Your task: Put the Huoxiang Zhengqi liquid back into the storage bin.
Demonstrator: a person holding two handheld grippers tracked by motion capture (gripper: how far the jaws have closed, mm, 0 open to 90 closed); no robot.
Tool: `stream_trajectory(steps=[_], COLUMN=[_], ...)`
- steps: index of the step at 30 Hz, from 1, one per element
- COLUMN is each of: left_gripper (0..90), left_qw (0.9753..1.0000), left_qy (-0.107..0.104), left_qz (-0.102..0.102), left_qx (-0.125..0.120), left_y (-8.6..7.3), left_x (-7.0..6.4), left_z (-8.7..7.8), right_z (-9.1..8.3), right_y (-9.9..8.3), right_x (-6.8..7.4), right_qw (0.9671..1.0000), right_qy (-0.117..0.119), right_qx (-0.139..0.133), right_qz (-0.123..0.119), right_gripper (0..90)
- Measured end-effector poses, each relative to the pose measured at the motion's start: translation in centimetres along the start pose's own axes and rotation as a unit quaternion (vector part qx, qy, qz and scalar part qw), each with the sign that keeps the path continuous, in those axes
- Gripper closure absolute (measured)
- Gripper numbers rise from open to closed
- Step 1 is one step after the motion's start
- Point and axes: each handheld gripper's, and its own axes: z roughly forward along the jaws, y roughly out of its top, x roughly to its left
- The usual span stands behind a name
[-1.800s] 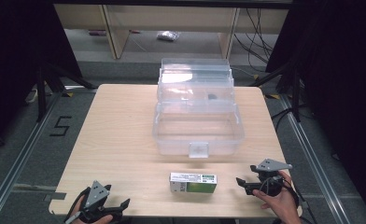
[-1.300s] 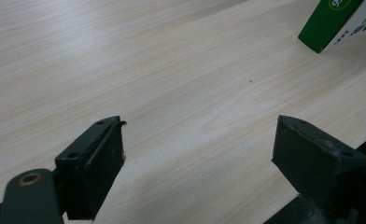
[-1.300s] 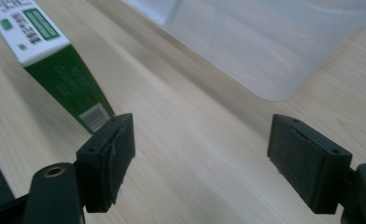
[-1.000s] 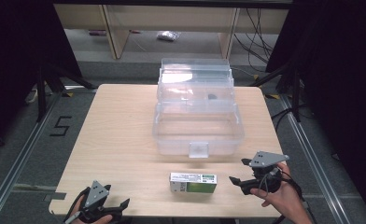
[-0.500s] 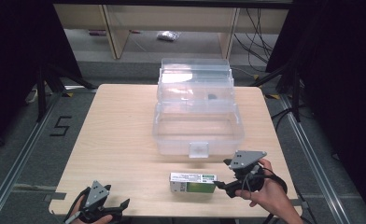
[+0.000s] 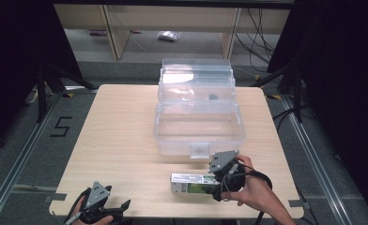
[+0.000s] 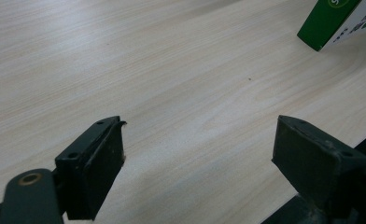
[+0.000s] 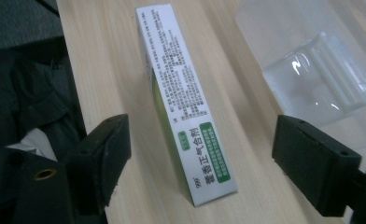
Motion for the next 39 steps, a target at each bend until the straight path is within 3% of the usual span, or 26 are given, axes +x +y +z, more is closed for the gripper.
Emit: stream_trajectory(steps=[2,4,7,8,10,12,18,19,21,26,27,29,30,31,32,33,35,36,37,39], left_gripper=[15.8,15.8,15.8,15.8,15.8,15.8,15.8,15.8,15.8,15.9,15.8,15.8,15.8,15.8,15.8,15.8,15.9,15.8,15.8,15.8], left_qw=[0.9998,1.0,0.9998,0.9999,1.0,0.9998,1.0,0.9998,1.0,0.9998,1.0,1.0,0.9998,0.9998,1.0,1.0,1.0,0.9999,0.9999,1.0], left_qy=[0.0,0.004,-0.001,-0.001,-0.001,-0.001,-0.003,-0.003,-0.001,-0.001,-0.001,-0.001,0.004,0.004,0.003,-0.002,-0.001,-0.002,-0.002,-0.002], left_qz=[0.016,0.007,0.016,0.008,0.001,0.017,0.0,0.017,0.002,0.014,0.001,0.001,0.016,0.016,0.005,0.002,0.003,0.014,0.014,0.004], left_qx=[0.013,0.005,0.014,0.006,0.0,0.014,-0.003,0.012,0.0,0.014,0.0,-0.001,0.013,0.013,0.002,-0.001,-0.001,0.009,0.009,-0.001], left_y=[0.0,0.0,0.0,0.0,0.0,0.0,0.0,0.0,0.0,0.1,0.0,0.0,0.0,0.0,0.0,0.0,0.0,0.0,0.0,0.0], left_x=[0.2,0.1,0.3,0.1,0.0,0.2,0.0,0.2,0.0,0.3,0.1,0.1,0.3,0.3,0.1,0.1,0.0,0.2,0.2,0.1], left_z=[-0.2,-0.1,-0.2,-0.1,-0.1,-0.3,0.0,-0.2,-0.1,-0.3,-0.1,-0.1,-0.2,-0.2,-0.1,-0.1,-0.1,-0.3,-0.3,-0.1], right_z=[0.4,0.8,1.2,1.5,1.6,2.1,2.5,2.7,3.0,3.6,3.8,4.1,4.5,4.5,4.3,4.6,5.0,5.1,5.1,5.5], right_y=[0.4,0.7,1.0,1.3,1.4,1.9,2.4,2.5,2.7,3.0,3.0,3.0,3.1,3.1,3.1,3.2,3.4,3.5,3.5,3.6], right_x=[0.1,0.1,0.1,0.0,0.0,-0.1,0.0,-0.2,-0.3,-0.5,-0.5,-0.5,-0.4,-0.4,-0.1,-0.3,-0.4,-0.2,-0.2,-0.6], right_qw=[0.9998,0.9996,0.9994,0.999,0.9987,0.9979,0.9965,0.9957,0.9947,0.9931,0.9926,0.9911,0.9898,0.9898,0.9894,0.9888,0.9885,0.9875,0.9875,0.9841], right_qy=[0.003,0.008,0.009,0.017,0.024,0.026,0.029,0.034,0.041,0.05,0.052,0.054,0.055,0.055,0.053,0.06,0.058,0.053,0.053,0.054], right_qx=[0.013,0.021,0.027,0.031,0.039,0.051,0.072,0.076,0.082,0.096,0.102,0.113,0.118,0.118,0.131,0.127,0.129,0.144,0.144,0.154], right_qz=[-0.012,-0.016,-0.018,-0.028,-0.022,-0.03,-0.032,-0.041,-0.047,-0.045,-0.042,-0.045,-0.058,-0.058,-0.035,-0.05,-0.054,-0.038,-0.038,-0.07], right_gripper=[18.3,17.5,17.1,18.1,18.6,19.6,24.1,24.8,27.2,32.0,31.9,32.3,34.9,34.9,35.8,36.2,36.9,39.0,39.0,41.2])
